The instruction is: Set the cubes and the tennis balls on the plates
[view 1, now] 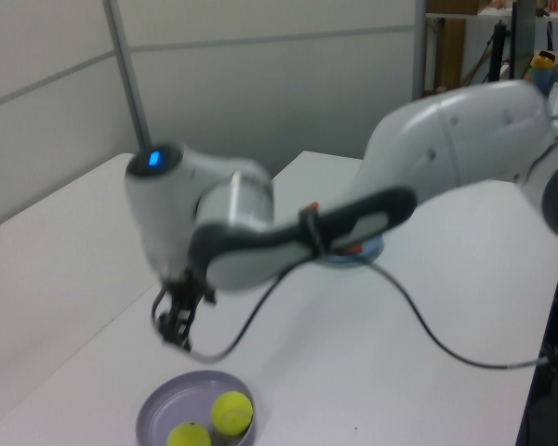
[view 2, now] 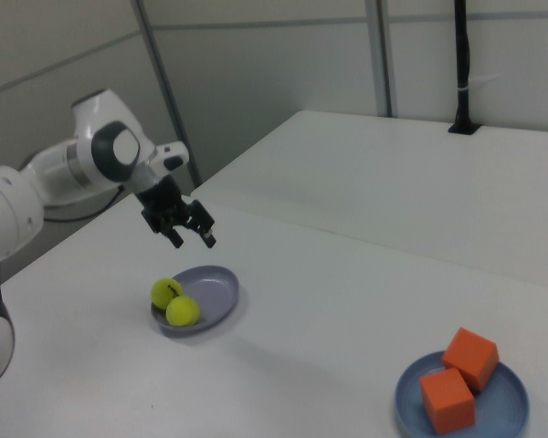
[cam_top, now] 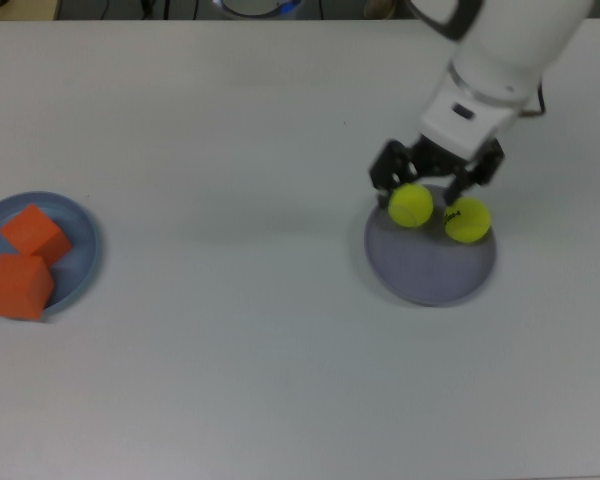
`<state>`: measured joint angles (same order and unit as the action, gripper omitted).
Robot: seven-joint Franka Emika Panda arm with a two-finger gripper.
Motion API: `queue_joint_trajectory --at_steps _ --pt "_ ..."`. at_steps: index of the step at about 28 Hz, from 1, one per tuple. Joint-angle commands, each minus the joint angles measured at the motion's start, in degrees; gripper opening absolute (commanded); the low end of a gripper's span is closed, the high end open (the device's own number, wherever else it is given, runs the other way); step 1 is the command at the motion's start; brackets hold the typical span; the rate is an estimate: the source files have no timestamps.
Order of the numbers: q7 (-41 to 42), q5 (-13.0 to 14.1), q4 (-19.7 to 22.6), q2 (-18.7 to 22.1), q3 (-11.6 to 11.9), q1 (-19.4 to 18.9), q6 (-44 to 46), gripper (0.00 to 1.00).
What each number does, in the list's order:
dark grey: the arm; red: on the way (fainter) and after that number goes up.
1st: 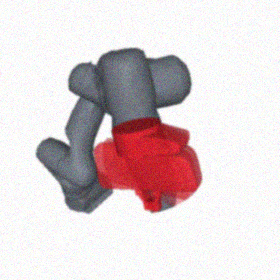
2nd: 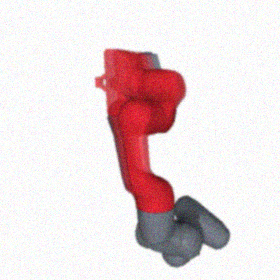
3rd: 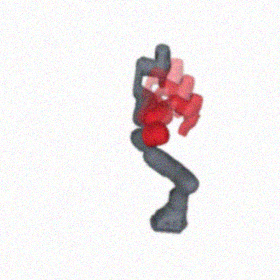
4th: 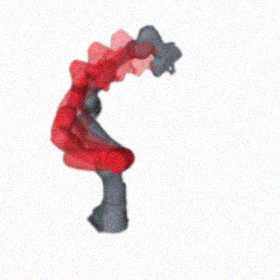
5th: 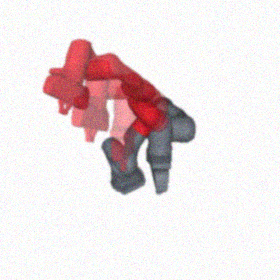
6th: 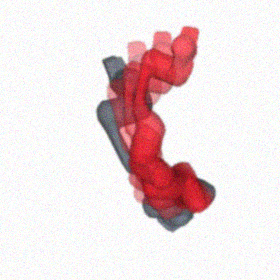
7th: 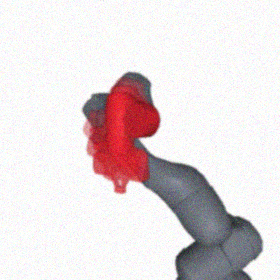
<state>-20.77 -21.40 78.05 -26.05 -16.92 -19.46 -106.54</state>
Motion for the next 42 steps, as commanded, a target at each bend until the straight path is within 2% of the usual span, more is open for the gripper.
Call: queue_joint_trajectory --at_steps 1,4,8,13,14,17,18,19,22,29,42 --pt "9.16 6.37 2.02 8.03 0.48 6.00 6.86 1.00" --pt "12.58 7.16 2.02 11.19 0.40 10.12 9.67 1.00" --pt "16.19 7.34 2.02 12.87 0.66 13.47 12.84 1.00" --pt "17.25 7.86 2.02 15.68 5.92 14.27 15.83 1.00" --pt "18.04 8.21 2.02 16.73 7.85 14.36 16.36 1.00" --pt "19.53 9.27 2.02 18.14 10.41 14.62 16.45 1.00" --pt "20.06 10.06 2.02 18.75 11.37 14.80 16.45 1.00" --pt "21.20 11.80 2.02 19.98 13.38 15.58 16.45 1.00" --pt "21.74 14.10 2.02 21.48 15.24 16.55 17.24 1.00" --pt "21.04 14.63 2.02 22.27 15.86 19.63 19.44 1.00" --pt "21.12 14.63 2.02 24.29 15.95 20.25 22.34 1.00"
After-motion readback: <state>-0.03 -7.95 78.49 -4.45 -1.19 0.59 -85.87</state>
